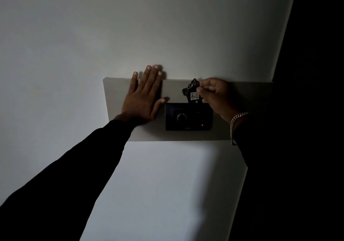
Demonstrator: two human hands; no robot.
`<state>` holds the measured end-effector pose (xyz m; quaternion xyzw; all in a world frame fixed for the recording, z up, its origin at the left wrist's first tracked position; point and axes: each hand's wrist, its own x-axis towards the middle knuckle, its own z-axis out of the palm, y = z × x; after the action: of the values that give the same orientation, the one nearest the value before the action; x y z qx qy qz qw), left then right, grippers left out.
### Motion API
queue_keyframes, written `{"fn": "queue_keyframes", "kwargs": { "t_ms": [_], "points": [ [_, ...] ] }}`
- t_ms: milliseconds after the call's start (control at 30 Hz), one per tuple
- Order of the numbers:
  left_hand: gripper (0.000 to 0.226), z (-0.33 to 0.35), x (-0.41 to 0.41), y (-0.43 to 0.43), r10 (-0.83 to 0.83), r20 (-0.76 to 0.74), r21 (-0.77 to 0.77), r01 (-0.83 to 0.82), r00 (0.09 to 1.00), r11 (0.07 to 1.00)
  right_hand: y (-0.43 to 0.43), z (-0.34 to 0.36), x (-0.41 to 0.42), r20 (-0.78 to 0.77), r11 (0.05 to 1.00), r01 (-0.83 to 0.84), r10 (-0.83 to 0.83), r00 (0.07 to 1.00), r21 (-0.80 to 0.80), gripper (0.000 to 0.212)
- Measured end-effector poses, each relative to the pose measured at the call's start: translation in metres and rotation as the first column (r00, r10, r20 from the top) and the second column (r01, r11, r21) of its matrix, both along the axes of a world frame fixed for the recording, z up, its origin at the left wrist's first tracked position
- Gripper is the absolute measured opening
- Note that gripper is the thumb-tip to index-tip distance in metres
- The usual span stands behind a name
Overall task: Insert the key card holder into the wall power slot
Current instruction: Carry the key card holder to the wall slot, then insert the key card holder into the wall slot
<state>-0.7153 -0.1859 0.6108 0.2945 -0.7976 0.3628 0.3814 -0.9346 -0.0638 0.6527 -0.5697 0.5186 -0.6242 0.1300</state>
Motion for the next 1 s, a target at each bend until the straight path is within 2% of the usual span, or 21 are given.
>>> {"fn": "queue_keyframes", "kwargs": {
  "t_ms": [100, 400, 600, 733, 867, 933, 1000],
  "points": [
    [0.074, -0.001, -0.001, -0.001, 0.016, -0.011, -0.012, -0.017, 1.0, 1.0, -0.002, 0.001, -0.004, -0.011, 1.0, 0.004, -0.004, 1.0, -0.009, 0.008],
    [0.078, -0.004, -0.005, -0.003, 0.046, -0.032, -0.068, -0.049, 0.998, 0.996, 0.001, -0.012, -0.018, -0.067, 0.999, 0.053, -0.052, 0.996, 0.012, 0.015],
    [0.08, -0.003, -0.006, -0.002, 0.069, -0.032, -0.039, -0.07, 0.997, 0.997, 0.001, -0.021, -0.02, -0.081, 0.998, 0.055, -0.052, 0.995, 0.029, 0.016],
    [0.08, -0.003, -0.006, 0.002, 0.064, -0.031, -0.04, -0.065, 0.997, 0.997, 0.001, -0.025, -0.019, -0.106, 0.996, 0.09, -0.091, 0.99, -0.019, 0.017],
    [0.08, -0.002, -0.006, 0.003, 0.062, -0.024, -0.029, -0.063, 0.998, 0.998, 0.004, -0.024, -0.016, -0.146, 0.99, 0.122, -0.13, 0.981, -0.066, 0.028],
    [0.08, -0.002, -0.006, 0.002, 0.069, -0.022, -0.028, -0.069, 0.997, 0.997, 0.008, -0.017, -0.014, -0.203, 0.985, 0.118, -0.142, 0.969, -0.123, 0.036],
    [0.08, -0.002, -0.007, 0.001, 0.072, -0.028, -0.03, -0.073, 0.997, 0.997, 0.01, -0.008, -0.014, -0.359, 0.976, 0.127, -0.185, 0.915, -0.178, 0.04]
  ]
}}
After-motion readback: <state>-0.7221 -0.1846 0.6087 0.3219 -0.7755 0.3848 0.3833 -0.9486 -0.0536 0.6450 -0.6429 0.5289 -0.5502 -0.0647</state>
